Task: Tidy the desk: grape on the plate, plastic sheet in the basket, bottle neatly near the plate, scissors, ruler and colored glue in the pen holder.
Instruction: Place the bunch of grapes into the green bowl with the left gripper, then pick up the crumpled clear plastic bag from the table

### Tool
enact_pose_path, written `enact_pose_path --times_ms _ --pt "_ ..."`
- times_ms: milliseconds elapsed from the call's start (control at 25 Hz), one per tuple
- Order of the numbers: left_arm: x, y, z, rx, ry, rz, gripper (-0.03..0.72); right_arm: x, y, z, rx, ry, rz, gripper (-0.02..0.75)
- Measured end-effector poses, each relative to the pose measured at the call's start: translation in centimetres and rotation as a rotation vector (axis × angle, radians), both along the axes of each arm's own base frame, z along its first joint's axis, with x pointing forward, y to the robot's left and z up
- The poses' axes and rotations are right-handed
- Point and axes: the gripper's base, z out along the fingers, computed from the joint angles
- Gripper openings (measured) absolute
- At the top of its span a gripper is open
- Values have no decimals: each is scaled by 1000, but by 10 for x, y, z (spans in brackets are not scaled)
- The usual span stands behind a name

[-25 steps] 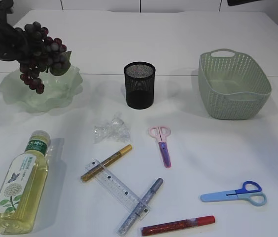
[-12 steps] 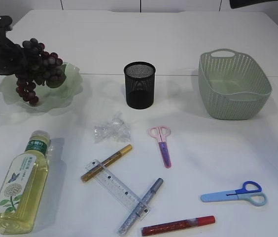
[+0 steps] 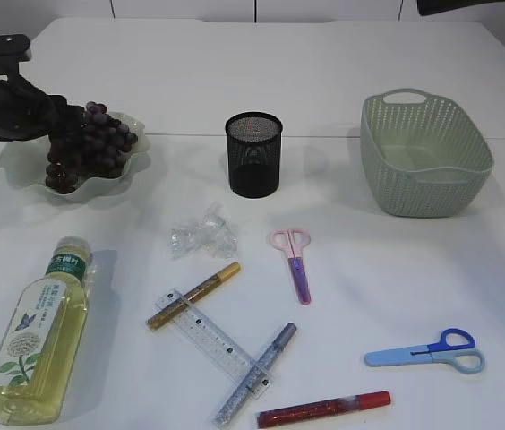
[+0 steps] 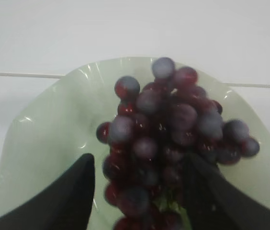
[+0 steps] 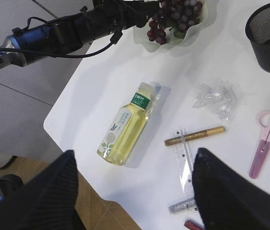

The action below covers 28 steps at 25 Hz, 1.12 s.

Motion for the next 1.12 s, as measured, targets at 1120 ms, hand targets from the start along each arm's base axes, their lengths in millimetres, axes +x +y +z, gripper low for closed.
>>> enact_pose_path --times_ms 1120 --pt "-45 -68 75 -434 -51 -757 365 7 0 -6 -5 21 -1 575"
